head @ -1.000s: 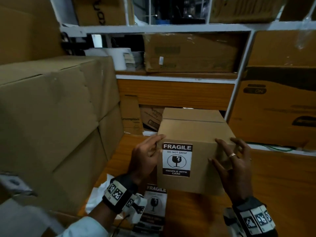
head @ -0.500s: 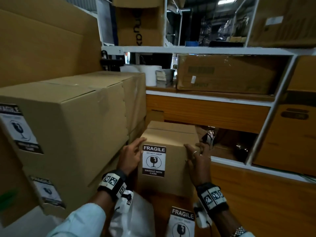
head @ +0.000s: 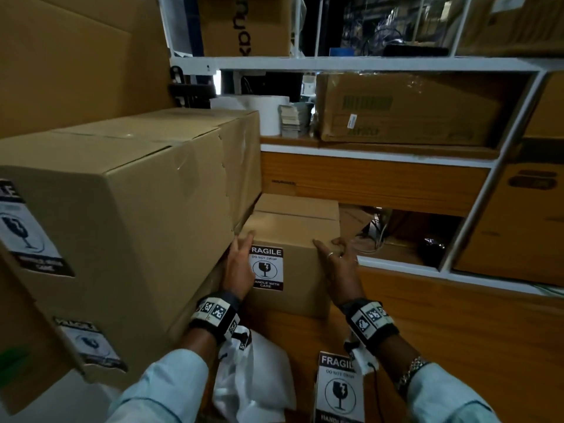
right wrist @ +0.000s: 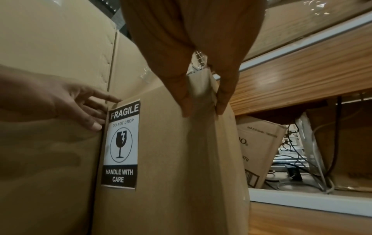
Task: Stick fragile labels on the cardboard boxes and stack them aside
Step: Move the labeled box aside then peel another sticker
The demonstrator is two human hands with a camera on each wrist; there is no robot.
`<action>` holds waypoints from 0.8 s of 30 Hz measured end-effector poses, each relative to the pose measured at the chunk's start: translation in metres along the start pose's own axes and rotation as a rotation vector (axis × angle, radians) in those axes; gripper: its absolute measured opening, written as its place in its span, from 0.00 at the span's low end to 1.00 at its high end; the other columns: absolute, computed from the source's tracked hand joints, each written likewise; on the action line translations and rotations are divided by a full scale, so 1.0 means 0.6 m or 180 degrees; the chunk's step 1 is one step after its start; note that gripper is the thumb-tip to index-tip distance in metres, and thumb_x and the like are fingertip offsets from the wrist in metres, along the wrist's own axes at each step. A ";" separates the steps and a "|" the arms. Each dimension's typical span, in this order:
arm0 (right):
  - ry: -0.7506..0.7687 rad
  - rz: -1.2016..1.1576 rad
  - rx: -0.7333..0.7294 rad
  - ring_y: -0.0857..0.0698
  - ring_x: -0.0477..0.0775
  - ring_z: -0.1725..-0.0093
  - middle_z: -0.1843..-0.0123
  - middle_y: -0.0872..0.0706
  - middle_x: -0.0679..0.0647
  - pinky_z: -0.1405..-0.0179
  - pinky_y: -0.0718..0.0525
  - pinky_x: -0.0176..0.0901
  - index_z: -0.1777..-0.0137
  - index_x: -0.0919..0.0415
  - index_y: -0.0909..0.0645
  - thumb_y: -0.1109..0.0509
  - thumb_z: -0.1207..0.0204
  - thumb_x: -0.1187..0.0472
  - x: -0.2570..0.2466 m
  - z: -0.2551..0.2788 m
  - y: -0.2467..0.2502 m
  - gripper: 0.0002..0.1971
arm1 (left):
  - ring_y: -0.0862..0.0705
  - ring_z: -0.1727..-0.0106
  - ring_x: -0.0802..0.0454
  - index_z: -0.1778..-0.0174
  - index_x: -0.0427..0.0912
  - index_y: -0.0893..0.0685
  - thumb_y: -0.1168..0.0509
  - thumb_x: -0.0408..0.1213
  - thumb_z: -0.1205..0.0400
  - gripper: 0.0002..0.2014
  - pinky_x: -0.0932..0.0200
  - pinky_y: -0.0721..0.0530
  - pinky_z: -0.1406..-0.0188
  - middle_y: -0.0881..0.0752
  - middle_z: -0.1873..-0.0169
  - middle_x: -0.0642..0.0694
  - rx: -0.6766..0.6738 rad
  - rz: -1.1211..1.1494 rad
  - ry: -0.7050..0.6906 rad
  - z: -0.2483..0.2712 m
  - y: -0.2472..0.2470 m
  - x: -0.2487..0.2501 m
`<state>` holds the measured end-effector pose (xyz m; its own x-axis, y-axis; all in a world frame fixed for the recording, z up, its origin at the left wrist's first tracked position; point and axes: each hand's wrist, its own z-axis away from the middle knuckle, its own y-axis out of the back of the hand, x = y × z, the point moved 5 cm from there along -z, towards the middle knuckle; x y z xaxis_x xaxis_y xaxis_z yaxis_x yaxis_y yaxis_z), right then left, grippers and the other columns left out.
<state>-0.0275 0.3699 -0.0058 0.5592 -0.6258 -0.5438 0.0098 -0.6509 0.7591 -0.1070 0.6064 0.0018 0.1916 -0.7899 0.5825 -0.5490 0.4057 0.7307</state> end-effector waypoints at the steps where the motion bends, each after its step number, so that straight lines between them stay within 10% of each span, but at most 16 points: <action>1: 0.0002 -0.0018 -0.0077 0.33 0.67 0.18 0.13 0.47 0.57 0.20 0.24 0.64 0.15 0.38 0.34 0.24 0.29 0.78 0.002 0.005 0.005 0.49 | 0.31 0.17 0.40 0.11 0.53 0.41 0.39 0.14 0.20 0.44 0.65 0.27 0.34 0.46 0.12 0.36 0.0003 -0.0057 0.0039 0.010 -0.001 0.008; 7: 0.0089 -0.0637 -0.0026 0.34 0.47 0.21 0.14 0.40 0.53 0.22 0.25 0.46 0.18 0.47 0.29 0.19 0.26 0.70 0.022 0.070 0.057 0.39 | 0.39 0.13 0.40 0.12 0.44 0.40 0.30 0.19 0.22 0.44 0.64 0.27 0.32 0.51 0.11 0.38 0.0265 0.0231 0.0265 0.097 0.004 0.055; 11: -0.0318 -0.1344 0.0112 0.18 0.42 0.33 0.30 0.20 0.46 0.36 0.13 0.45 0.32 0.47 0.16 0.20 0.23 0.64 0.051 0.132 0.095 0.21 | 0.21 0.27 0.46 0.26 0.46 0.22 0.23 0.28 0.24 0.30 0.51 0.14 0.34 0.27 0.21 0.42 0.0257 0.0729 -0.0127 0.148 0.007 0.087; 15: -0.0788 -0.1687 0.0183 0.12 0.39 0.40 0.37 0.11 0.42 0.41 0.10 0.43 0.39 0.50 0.12 0.21 0.22 0.62 0.092 0.211 0.119 0.13 | 0.13 0.46 0.62 0.41 0.50 0.14 0.24 0.32 0.21 0.15 0.63 0.09 0.54 0.15 0.39 0.52 -0.0346 0.1473 -0.0400 0.201 -0.012 0.151; 24: -0.1755 -0.1707 0.0539 0.10 0.44 0.42 0.41 0.08 0.44 0.41 0.10 0.55 0.41 0.53 0.10 0.21 0.21 0.57 0.226 0.425 0.210 0.09 | 0.11 0.50 0.63 0.50 0.62 0.15 0.25 0.42 0.18 0.08 0.50 0.08 0.54 0.11 0.49 0.63 -0.2211 0.1549 -0.0499 0.328 -0.209 0.295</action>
<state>-0.1616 0.0933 -0.0750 0.0214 -0.3019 -0.9531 0.0106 -0.9532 0.3022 -0.1643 0.3256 -0.0566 -0.0785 -0.4887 0.8689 0.0911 0.8644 0.4945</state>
